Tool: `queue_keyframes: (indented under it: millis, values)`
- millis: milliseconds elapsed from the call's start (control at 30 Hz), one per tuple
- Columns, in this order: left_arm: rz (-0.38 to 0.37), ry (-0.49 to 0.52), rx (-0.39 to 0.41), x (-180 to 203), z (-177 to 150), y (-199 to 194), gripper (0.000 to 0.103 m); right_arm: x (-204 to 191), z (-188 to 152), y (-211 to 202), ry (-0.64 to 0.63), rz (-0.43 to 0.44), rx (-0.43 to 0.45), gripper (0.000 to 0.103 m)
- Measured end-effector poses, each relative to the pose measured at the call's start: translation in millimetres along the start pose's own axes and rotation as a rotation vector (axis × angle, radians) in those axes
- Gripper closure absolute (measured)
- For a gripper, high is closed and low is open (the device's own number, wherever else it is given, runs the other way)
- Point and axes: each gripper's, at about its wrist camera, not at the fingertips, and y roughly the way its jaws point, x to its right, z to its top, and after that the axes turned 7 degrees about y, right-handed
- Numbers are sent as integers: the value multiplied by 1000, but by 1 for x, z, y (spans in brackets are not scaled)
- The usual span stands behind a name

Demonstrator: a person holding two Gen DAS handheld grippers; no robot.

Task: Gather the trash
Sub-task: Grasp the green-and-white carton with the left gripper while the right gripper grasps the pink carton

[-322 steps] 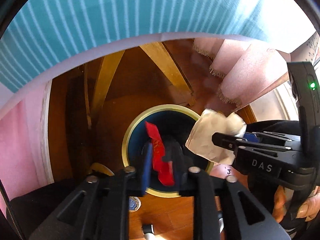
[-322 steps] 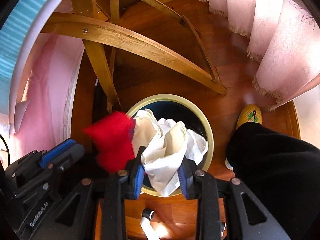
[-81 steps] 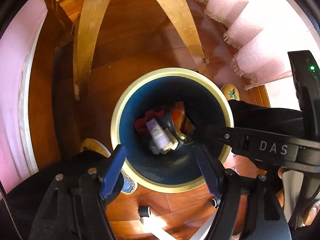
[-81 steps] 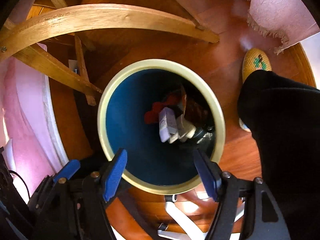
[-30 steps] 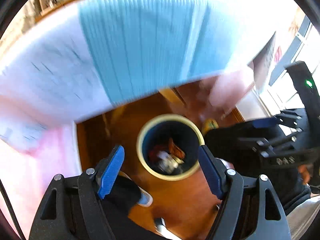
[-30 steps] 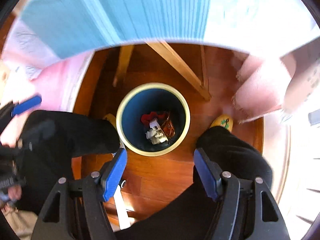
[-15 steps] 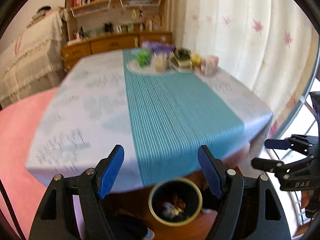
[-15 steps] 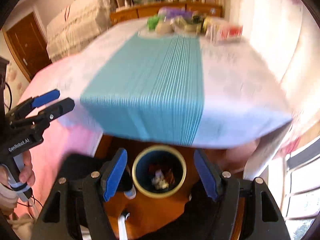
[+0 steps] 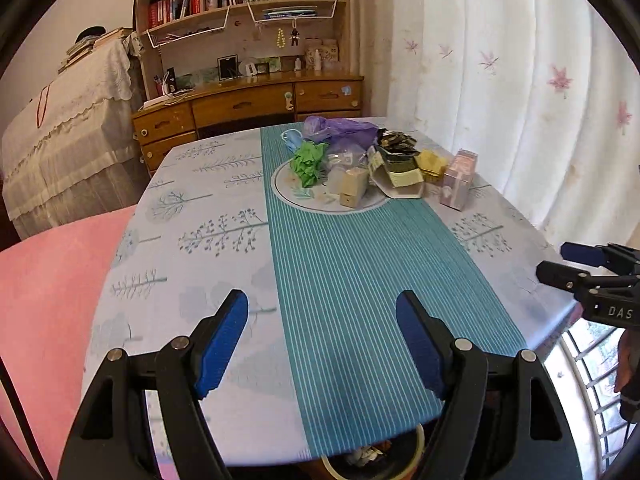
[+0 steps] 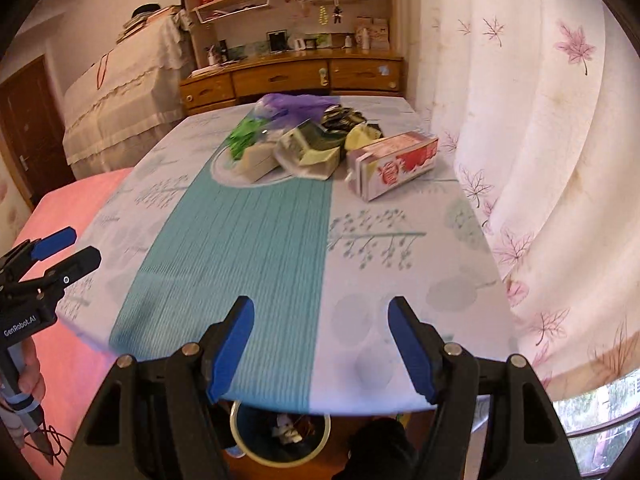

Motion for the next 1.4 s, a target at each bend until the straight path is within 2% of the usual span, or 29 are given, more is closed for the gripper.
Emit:
queue_keyframes:
  millis: [167, 333, 433, 533, 667, 767, 867, 900, 1133, 1400]
  values:
    - [-39, 7, -45, 2, 31, 43, 28, 20, 34, 31, 29, -23, -16, 33]
    - [-83, 0, -67, 5, 63, 82, 30, 34, 78, 64, 114, -12, -36, 33]
    - [-112, 18, -79, 9, 88, 104, 37, 47, 105, 91, 213, -25, -68, 33]
    - [-141, 30, -94, 11, 116, 126, 37, 65, 132, 124, 348, -22, -122, 33]
    - [-216, 1, -124, 10, 151, 156, 38, 72, 150, 153, 397, -54, -154, 33]
    - [-243, -14, -158, 13, 170, 182, 41, 76, 157, 167, 411, -52, -157, 26]
    - [-282, -35, -219, 17, 181, 213, 53, 76, 162, 174, 395, -55, -162, 26]
    - [-297, -41, -235, 19, 183, 221, 54, 77, 164, 176, 395, -58, -165, 26]
    - [-350, -45, -315, 35, 185, 257, 55, 85, 174, 184, 428, -10, -208, 26]
    - [-387, -99, -367, 40, 175, 281, 55, 90, 170, 186, 413, 21, -195, 26]
